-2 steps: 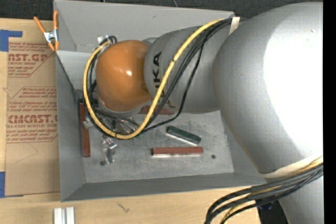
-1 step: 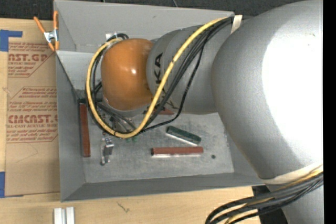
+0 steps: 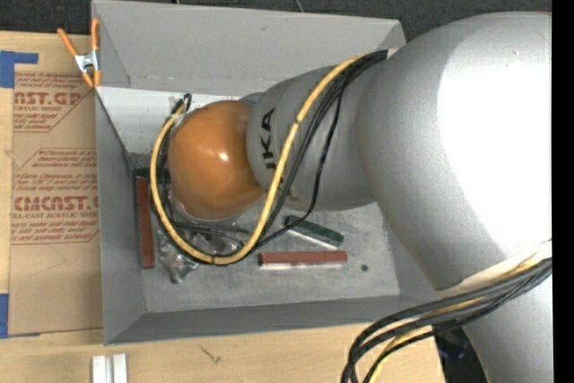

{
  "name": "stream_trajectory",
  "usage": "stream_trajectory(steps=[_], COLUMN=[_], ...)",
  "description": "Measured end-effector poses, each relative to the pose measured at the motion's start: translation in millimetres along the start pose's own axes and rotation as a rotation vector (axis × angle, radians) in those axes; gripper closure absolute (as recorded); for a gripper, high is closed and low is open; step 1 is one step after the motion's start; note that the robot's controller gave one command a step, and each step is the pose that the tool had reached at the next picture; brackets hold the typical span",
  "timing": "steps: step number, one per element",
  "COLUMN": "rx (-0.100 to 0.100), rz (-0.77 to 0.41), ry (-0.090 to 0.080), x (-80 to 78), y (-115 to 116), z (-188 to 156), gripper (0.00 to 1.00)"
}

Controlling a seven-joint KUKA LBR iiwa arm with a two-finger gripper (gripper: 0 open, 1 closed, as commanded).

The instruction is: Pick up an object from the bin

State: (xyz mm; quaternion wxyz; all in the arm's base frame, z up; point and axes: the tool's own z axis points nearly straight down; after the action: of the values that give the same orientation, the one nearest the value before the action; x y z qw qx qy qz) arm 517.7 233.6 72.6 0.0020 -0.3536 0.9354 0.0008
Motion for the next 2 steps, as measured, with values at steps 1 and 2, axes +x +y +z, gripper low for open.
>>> stream_trajectory(steps=[1,2], rx=[0.000,-0.004], rz=[0.001,0.041], ry=[-0.001,-0.004], x=[-0.3,6.8], y=[0.1,-9.1], z=[-0.4,-1.8], gripper=[1.00,1.00])
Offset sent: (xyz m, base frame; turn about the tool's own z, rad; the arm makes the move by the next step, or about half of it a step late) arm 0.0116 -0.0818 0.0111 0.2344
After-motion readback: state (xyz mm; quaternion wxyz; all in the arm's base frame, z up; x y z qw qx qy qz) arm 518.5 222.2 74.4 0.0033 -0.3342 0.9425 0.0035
